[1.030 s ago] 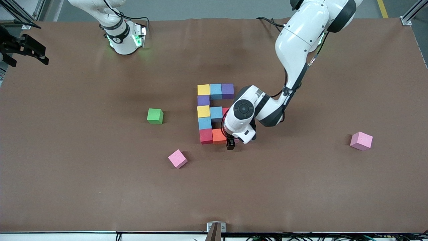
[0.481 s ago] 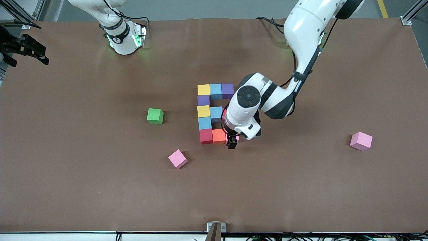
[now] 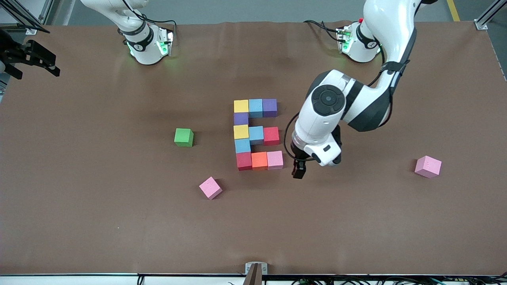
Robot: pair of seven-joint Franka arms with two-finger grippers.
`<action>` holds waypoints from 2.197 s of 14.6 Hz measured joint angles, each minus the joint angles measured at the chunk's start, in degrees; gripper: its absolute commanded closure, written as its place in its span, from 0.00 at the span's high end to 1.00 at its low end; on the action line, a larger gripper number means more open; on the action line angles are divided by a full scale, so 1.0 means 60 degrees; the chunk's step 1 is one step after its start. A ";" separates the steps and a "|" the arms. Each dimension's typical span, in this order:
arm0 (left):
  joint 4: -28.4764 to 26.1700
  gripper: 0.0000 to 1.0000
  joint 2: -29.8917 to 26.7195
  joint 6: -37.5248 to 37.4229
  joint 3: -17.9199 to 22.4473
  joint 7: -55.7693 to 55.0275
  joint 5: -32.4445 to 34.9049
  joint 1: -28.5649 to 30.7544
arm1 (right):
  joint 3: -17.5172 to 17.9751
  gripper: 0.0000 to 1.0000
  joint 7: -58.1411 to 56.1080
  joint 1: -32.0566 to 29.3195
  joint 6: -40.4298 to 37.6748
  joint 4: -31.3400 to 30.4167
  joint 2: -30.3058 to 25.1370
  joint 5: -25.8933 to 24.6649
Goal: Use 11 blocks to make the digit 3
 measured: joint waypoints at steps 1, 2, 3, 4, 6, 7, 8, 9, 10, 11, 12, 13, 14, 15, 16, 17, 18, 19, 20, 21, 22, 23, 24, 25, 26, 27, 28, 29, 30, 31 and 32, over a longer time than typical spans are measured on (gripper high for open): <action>0.0001 1.00 -0.0079 -0.0008 -0.0001 0.0659 0.0339 0.0075 | 0.0000 1.00 0.0000 0.0000 0.0000 0.0000 0.0000 0.0001; 0.0003 1.00 -0.0161 -0.0013 0.0001 0.1388 0.0555 0.0144 | 0.0000 1.00 0.0000 0.0000 0.0000 0.0000 0.0000 0.0008; 0.0005 1.00 -0.0252 -0.0016 0.0009 0.2139 0.0678 0.0235 | 0.0000 1.00 0.0000 0.0000 0.0000 0.0000 0.0000 0.0031; 0.0008 1.00 -0.0359 -0.0018 0.0020 0.2897 0.0728 0.0378 | 0.0000 1.00 0.0000 0.0000 0.0000 0.0000 0.0000 0.0066; 0.0009 1.00 -0.0620 -0.0195 0.0047 0.4418 0.0737 0.0849 | -0.0001 1.00 0.0000 0.0000 0.0000 -0.0001 0.0000 0.0107; 0.0011 1.00 -0.0778 -0.0503 0.0055 0.5166 0.0737 0.1144 | -0.0001 1.00 0.0000 0.0000 0.0000 -0.0002 0.0000 0.0121; 0.0013 1.00 -0.0947 -0.0867 0.0056 0.5937 0.0737 0.1444 | -0.0001 1.00 0.0000 0.0000 0.0000 -0.0003 0.0000 0.0128; 0.0015 1.00 -0.1129 -0.1180 0.0055 0.6723 0.0737 0.1714 | -0.0001 1.00 0.0000 0.0000 0.0000 -0.0004 0.0000 0.0131; 0.0018 1.00 -0.1324 -0.1419 0.0054 0.7442 0.0728 0.1935 | -0.0001 1.00 0.0000 0.0000 0.0000 -0.0004 0.0000 0.0133; 0.0022 1.00 -0.1535 -0.1651 0.0049 0.8032 0.0696 0.2110 | -0.0001 1.00 0.0000 0.0000 0.0000 -0.0005 0.0000 0.0133; 0.0023 1.00 -0.1757 -0.1922 0.0049 0.8580 0.0630 0.2268 | -0.0001 1.00 0.0000 0.0000 -0.0001 -0.0005 0.0000 0.0133; 0.0023 1.00 -0.1977 -0.2210 0.0046 0.9198 0.0480 0.2438 | -0.0001 1.00 0.0000 0.0000 -0.0002 -0.0007 0.0000 0.0134; 0.0027 1.00 -0.2170 -0.2404 0.0045 0.9811 0.0212 0.2626 | -0.0001 1.00 0.0000 0.0000 -0.0002 -0.0008 0.0000 0.0135; 0.0039 1.00 -0.2354 -0.2475 0.0049 1.0391 -0.0129 0.2853 | -0.0002 1.00 0.0000 0.0000 -0.0002 -0.0009 0.0000 0.0136; 0.0049 1.00 -0.2550 -0.2528 0.0053 1.0937 -0.0431 0.3109 | -0.0002 1.00 0.0000 0.0000 -0.0002 -0.0010 0.0000 0.0137; 0.0052 1.00 -0.2766 -0.2700 0.0061 1.1462 -0.0646 0.3384 | -0.0002 1.00 0.0000 0.0000 -0.0002 -0.0011 0.0000 0.0137; 0.0056 1.00 -0.2990 -0.3036 0.0061 1.1965 -0.0748 0.3678 | -0.0003 1.00 0.0000 0.0000 -0.0003 -0.0013 0.0000 0.0137; 0.0058 1.00 -0.3228 -0.3462 0.0066 1.2651 -0.0832 0.3975 | -0.0003 1.00 0.0000 0.0000 -0.0003 -0.0016 0.0000 0.0137; 0.0059 1.00 -0.3467 -0.3903 0.0075 1.3407 -0.0876 0.4234 | -0.0003 1.00 0.0000 0.0000 -0.0003 -0.0017 0.0000 0.0137; 0.0058 1.00 -0.3710 -0.4377 0.0111 1.4161 -0.0881 0.4454 | -0.0003 1.00 0.0000 0.0000 -0.0003 -0.0018 0.0000 0.0137; 0.0058 1.00 -0.3931 -0.4810 0.0257 1.4887 -0.0883 0.4583 | -0.0003 1.00 0.0000 0.0000 -0.0003 -0.0018 0.0000 0.0137; 0.0057 1.00 -0.4136 -0.5186 0.0553 1.5652 -0.0886 0.4612 | -0.0003 1.00 -0.0001 0.0000 -0.0003 -0.0019 0.0000 0.0137; 0.0055 1.00 -0.4319 -0.5509 0.0884 1.6400 -0.0898 0.4623 | 0.0000 1.00 -0.0003 0.0000 -0.0002 -0.0019 0.0000 0.0137; 0.0053 1.00 -0.4482 -0.5812 0.1187 1.7098 -0.0911 0.4642 | 0.0002 1.00 -0.0003 0.0000 -0.0002 -0.0019 0.0000 0.0138; 0.0049 1.00 -0.4624 -0.6082 0.1426 1.7683 -0.0918 0.4660 | 0.0002 1.00 -0.0003 0.0000 -0.0002 -0.0019 0.0000 0.0138; 0.0040 1.00 -0.4744 -0.6285 0.1593 1.8136 -0.0924 0.4674 | 0.0002 1.00 -0.0003 0.0000 -0.0003 -0.0020 0.0000 0.0138; 0.0018 1.00 -0.4833 -0.6427 0.1707 1.8477 -0.0925 0.4676 | 0.0002 1.00 -0.0004 0.0000 -0.0002 -0.0020 0.0000 0.0138; -0.0042 1.00 -0.4908 -0.6510 0.1773 1.8707 -0.0945 0.4677 | 0.0002 1.00 -0.0004 0.0000 -0.0004 -0.0020 0.0000 0.0138; -0.0147 1.00 -0.4982 -0.6543 0.1795 1.8821 -0.1059 0.4695 | 0.0002 1.00 -0.0004 0.0000 -0.0006 -0.0020 0.0000 0.0138; -0.0285 1.00 -0.5053 -0.6546 0.1798 1.8880 -0.1303 0.4752 | 0.0002 1.00 -0.0004 0.0000 -0.0006 -0.0021 0.0000 0.0138; -0.0388 1.00 -0.5097 -0.6546 0.1798 1.8961 -0.1523 0.4814 | 0.0002 1.00 -0.0004 0.0000 -0.0006 -0.0021 0.0000 0.0138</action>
